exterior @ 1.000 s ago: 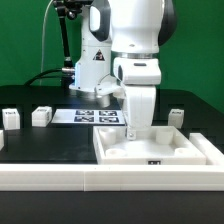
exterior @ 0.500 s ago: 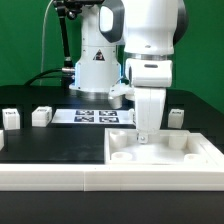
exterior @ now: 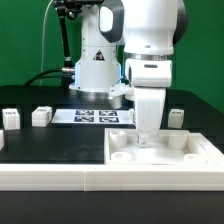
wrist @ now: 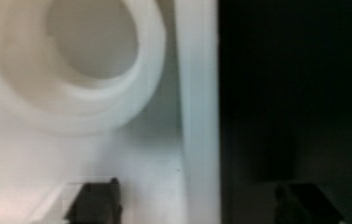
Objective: Assemble one leg
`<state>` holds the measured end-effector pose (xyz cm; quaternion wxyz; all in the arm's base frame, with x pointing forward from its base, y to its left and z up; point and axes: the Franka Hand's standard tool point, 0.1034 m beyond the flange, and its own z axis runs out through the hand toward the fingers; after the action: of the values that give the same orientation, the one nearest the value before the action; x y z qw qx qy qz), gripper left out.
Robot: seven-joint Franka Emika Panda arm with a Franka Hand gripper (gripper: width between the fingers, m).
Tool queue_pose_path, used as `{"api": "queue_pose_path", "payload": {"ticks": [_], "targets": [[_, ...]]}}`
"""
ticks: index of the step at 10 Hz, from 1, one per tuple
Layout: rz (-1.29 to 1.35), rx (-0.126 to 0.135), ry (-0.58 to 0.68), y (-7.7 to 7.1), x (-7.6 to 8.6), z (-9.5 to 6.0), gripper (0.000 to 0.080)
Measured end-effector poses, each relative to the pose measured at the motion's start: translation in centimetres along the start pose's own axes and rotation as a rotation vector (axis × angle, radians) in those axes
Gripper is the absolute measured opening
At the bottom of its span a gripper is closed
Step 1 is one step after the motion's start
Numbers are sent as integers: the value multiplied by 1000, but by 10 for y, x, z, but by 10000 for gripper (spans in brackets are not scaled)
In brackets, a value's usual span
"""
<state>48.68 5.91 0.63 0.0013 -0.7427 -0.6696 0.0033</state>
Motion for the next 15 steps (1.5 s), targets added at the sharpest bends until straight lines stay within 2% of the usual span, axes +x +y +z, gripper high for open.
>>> {"api": "queue_pose_path", "payload": {"ticks": [1,2,7,8,12,13,15], "targets": [[0,0,0,0,0,0,591],[0,0,0,0,0,0,632],[20,4,-4,-2,1,-2,649],[45,10,-17,-6,2,-13,649],[121,-25,-42,-18,13,-58,649],[138,-29,-41,-21,16,-62,649],[139,-23,-42,-21,14,-59,649]]}}
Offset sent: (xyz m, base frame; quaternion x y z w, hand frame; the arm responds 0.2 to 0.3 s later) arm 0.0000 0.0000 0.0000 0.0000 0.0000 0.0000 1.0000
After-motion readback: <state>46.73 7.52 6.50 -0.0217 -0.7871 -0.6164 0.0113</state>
